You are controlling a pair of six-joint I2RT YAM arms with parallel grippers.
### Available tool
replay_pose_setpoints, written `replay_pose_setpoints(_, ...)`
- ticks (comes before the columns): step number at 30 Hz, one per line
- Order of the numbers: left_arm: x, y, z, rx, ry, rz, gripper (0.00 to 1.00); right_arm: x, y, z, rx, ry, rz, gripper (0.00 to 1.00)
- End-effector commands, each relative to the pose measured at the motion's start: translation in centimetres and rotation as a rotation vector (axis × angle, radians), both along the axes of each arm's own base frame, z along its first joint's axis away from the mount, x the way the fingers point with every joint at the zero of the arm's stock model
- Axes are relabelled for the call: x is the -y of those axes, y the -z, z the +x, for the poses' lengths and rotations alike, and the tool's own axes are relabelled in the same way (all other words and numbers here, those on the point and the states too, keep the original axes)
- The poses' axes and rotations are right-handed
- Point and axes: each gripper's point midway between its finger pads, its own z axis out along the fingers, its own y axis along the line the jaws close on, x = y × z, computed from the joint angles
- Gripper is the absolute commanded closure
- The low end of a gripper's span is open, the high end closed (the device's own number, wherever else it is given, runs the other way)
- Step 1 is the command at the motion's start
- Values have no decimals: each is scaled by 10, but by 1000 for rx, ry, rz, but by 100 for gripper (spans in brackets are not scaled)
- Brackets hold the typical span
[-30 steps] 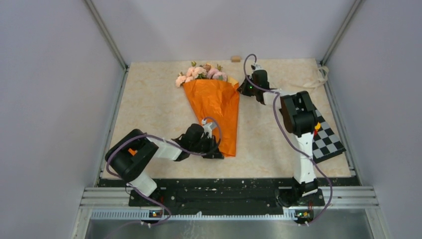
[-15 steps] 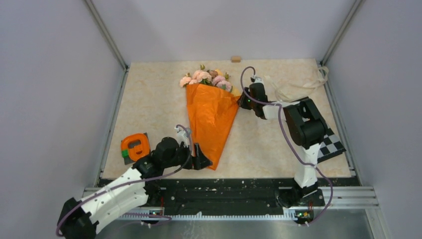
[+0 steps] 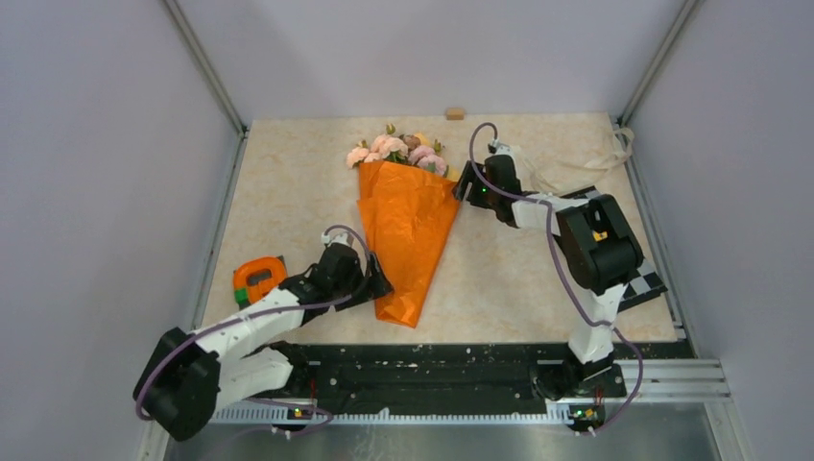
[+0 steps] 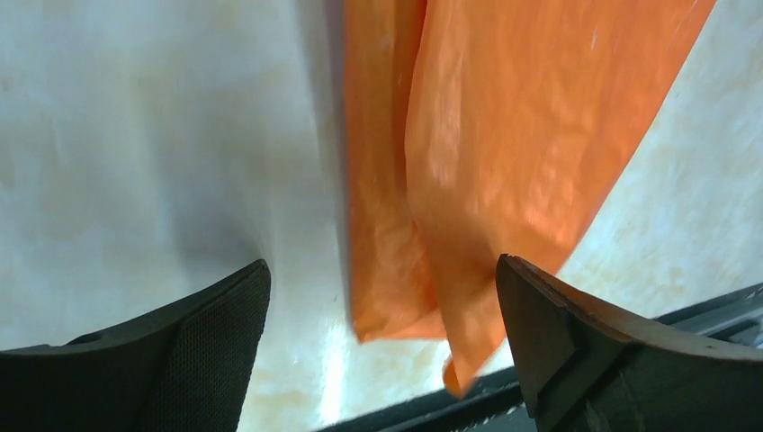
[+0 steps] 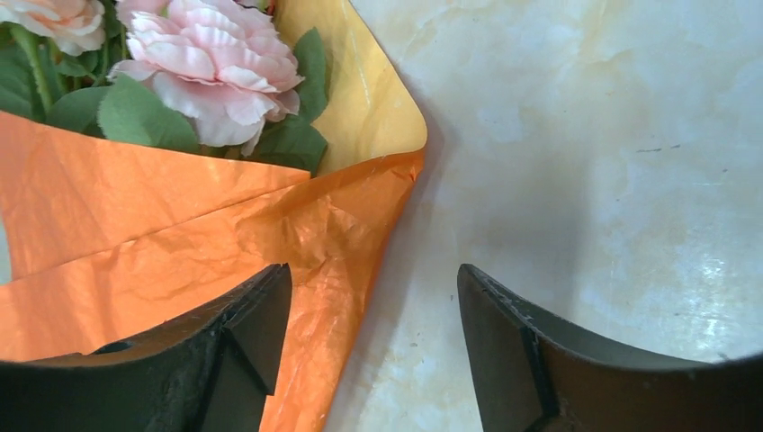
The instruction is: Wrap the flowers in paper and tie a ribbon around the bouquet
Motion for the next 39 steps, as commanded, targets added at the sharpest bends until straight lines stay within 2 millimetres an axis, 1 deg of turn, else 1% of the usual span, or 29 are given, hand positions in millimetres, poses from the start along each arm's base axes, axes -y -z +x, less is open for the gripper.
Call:
replay_pose_setpoints(1, 9, -8, 35, 29, -8, -57, 3, 2, -53, -1, 103, -29, -10, 28)
replay_pose_setpoints(3, 7, -2, 40, 5, 0, -65, 10, 5, -64, -7, 116, -41, -25, 25)
replay_pose_setpoints(6, 4, 5, 43, -32, 15, -28, 28, 13, -83, -19, 152, -44, -38, 24)
replay_pose_setpoints(7, 4, 6, 44, -37, 24, -26, 33, 16, -88, -24, 163, -40, -39, 23)
replay_pose_setpoints(9, 11, 6, 44, -36, 59, -50, 39, 21, -95, -37, 176, -40, -36, 23)
replay_pose_setpoints(12, 18, 9, 44, -43, 84, -76, 52, 32, -97, -62, 181, -32, -26, 22)
replay_pose_setpoints(13, 19, 12, 44, -44, 88, -81, 57, 38, -94, -72, 178, -19, -24, 22)
replay_pose_setpoints(16, 23, 18, 43, -67, 102, -90, 78, 59, -92, -97, 197, 47, -23, 22)
replay_pose_setpoints(17, 25, 19, 43, -77, 105, -97, 83, 66, -92, -104, 206, 71, -25, 22)
replay_pose_setpoints(18, 28, 18, 43, -75, 111, -116, 85, 73, -92, -111, 211, 92, -27, 22)
replay_pose_setpoints(19, 33, 18, 43, -71, 115, -139, 86, 80, -97, -119, 232, 112, -22, 22)
replay_pose_setpoints(20, 37, 16, 42, -57, 124, -162, 87, 85, -98, -125, 243, 126, -21, 20)
replay_pose_setpoints(22, 49, 13, 39, -42, 131, -214, 87, 93, -98, -136, 262, 151, -13, 12)
replay_pose_setpoints(23, 54, 13, 37, -39, 138, -232, 88, 97, -95, -142, 263, 161, -9, 6)
replay_pose_setpoints(24, 60, 12, 36, -35, 139, -248, 89, 100, -96, -146, 273, 171, 0, 3)
replay_pose_setpoints(25, 65, 11, 35, -32, 138, -259, 92, 101, -101, -148, 293, 174, 13, 2)
replay_pose_setpoints(27, 74, 11, 34, -17, 121, -277, 96, 101, -103, -154, 316, 160, 27, 1)
replay_pose_setpoints(29, 81, 10, 34, -7, 106, -296, 97, 98, -109, -159, 336, 130, 42, 1)
replay_pose_setpoints(31, 83, 10, 37, 1, 86, -297, 99, 84, -117, -166, 352, 39, 62, 4)
replay_pose_setpoints(33, 81, 13, 39, 4, 68, -279, 100, 60, -124, -180, 350, -110, 120, 8)
replay_pose_setpoints(35, 77, 16, 40, 4, 57, -252, 100, 32, -126, -199, 314, -263, 230, 16)
replay_pose_setpoints(36, 76, 17, 40, 5, 57, -246, 100, 18, -125, -210, 294, -340, 294, 21)
replay_pose_setpoints(37, 76, 18, 40, 5, 56, -242, 100, 4, -122, -222, 271, -411, 351, 23)
replay_pose_setpoints(39, 76, 19, 40, 4, 57, -237, 100, -22, -113, -242, 221, -522, 416, 32)
